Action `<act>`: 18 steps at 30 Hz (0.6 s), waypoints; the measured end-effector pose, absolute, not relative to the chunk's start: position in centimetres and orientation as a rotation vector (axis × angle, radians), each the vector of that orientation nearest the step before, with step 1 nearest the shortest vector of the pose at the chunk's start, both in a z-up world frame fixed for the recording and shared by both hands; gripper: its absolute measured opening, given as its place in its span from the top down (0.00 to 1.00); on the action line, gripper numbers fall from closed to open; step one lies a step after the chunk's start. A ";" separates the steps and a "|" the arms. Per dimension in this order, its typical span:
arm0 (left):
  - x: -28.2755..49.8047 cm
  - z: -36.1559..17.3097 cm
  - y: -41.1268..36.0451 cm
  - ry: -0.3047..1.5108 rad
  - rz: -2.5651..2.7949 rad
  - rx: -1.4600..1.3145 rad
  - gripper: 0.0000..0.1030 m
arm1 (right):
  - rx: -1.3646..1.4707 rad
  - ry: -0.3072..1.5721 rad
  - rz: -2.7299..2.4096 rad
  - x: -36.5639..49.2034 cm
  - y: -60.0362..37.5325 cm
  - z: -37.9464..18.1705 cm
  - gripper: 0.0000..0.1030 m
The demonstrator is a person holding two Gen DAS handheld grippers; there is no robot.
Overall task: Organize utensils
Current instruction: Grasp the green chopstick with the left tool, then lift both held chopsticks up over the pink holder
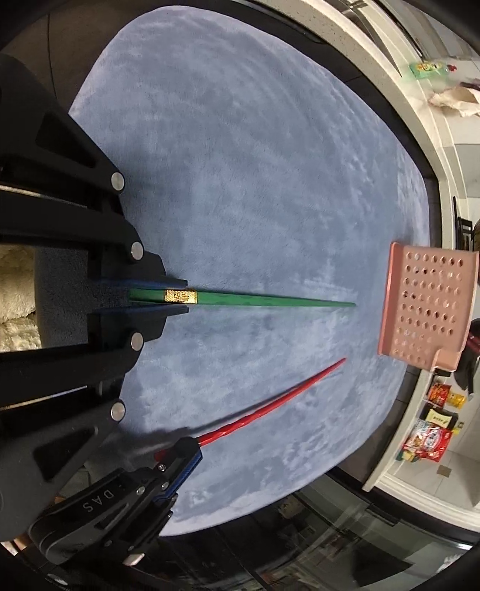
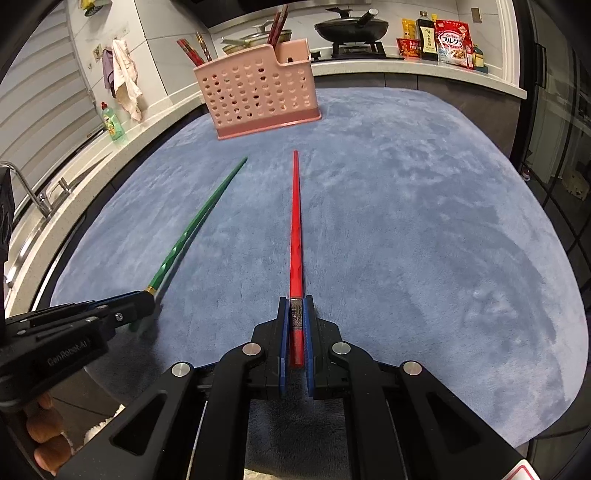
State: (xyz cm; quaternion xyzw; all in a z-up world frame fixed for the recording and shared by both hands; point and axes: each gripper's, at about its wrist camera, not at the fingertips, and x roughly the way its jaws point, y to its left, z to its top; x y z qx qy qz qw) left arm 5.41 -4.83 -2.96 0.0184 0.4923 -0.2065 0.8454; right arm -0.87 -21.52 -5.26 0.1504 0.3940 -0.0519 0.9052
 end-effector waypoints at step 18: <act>7.9 10.6 -2.9 0.758 -0.451 -0.032 0.93 | 0.251 0.525 -0.102 0.0 -24.3 7.6 0.93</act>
